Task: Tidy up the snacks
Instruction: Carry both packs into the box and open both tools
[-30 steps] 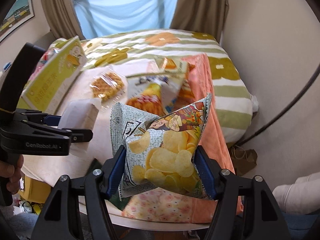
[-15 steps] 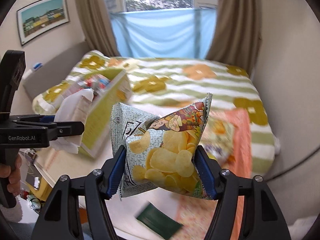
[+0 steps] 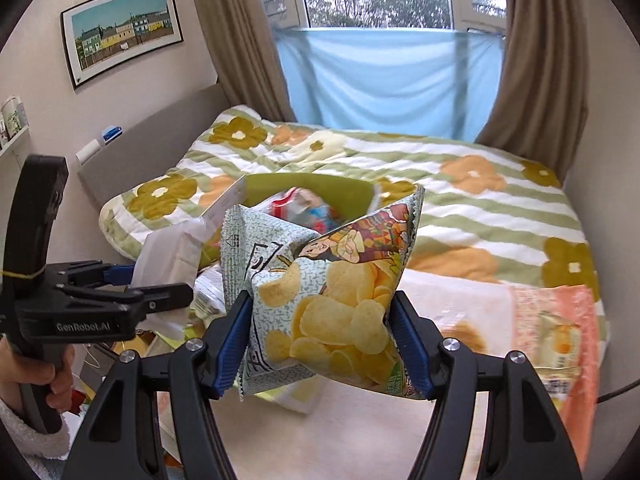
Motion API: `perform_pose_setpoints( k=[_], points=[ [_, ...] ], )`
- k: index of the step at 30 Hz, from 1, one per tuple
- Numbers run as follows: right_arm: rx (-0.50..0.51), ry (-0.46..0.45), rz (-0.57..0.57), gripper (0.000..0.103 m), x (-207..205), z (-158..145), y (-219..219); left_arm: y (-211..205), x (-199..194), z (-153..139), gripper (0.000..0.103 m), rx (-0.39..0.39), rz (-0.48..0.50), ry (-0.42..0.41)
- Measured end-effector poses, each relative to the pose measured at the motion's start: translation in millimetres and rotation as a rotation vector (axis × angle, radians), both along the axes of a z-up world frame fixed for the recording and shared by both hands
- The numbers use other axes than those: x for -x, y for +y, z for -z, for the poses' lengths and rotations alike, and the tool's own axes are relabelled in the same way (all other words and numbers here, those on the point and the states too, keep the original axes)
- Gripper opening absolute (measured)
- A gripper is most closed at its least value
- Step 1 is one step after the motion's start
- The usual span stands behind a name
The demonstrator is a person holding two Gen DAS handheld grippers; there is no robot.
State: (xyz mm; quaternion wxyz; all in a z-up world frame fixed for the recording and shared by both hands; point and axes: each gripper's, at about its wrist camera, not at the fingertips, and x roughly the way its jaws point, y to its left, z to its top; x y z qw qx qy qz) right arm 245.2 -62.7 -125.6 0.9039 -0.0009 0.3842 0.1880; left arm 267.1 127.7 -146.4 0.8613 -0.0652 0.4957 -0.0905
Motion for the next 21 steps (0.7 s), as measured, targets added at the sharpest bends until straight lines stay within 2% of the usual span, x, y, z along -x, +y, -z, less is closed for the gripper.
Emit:
perform_pose_setpoints(
  k=[3,6,9,14,21],
  points=[
    [-0.001,0.026,0.006,0.063,-8.5,9.6,24.2,18.8,-9.7,10.8,0.064,-0.006,0.021,0.013],
    [-0.013,0.045,0.023,0.063,-11.4,14.3,38.6,26.0,-15.4,10.5,0.066,-0.007,0.050,-0.014],
    [-0.013,0.053,0.043,0.063,-13.4,16.7,48.1,28.7,-22.1,14.5,0.103,-0.076,0.052,-0.013],
    [-0.027,0.084,0.065,0.063,-19.9,21.6,53.9,49.6,-12.0,27.2,0.102,0.008,0.036,0.008],
    [-0.040,0.136,0.047,0.064,-28.5,25.3,60.7,62.0,1.2,25.1,0.102,-0.009,-0.023,-0.008]
  ],
)
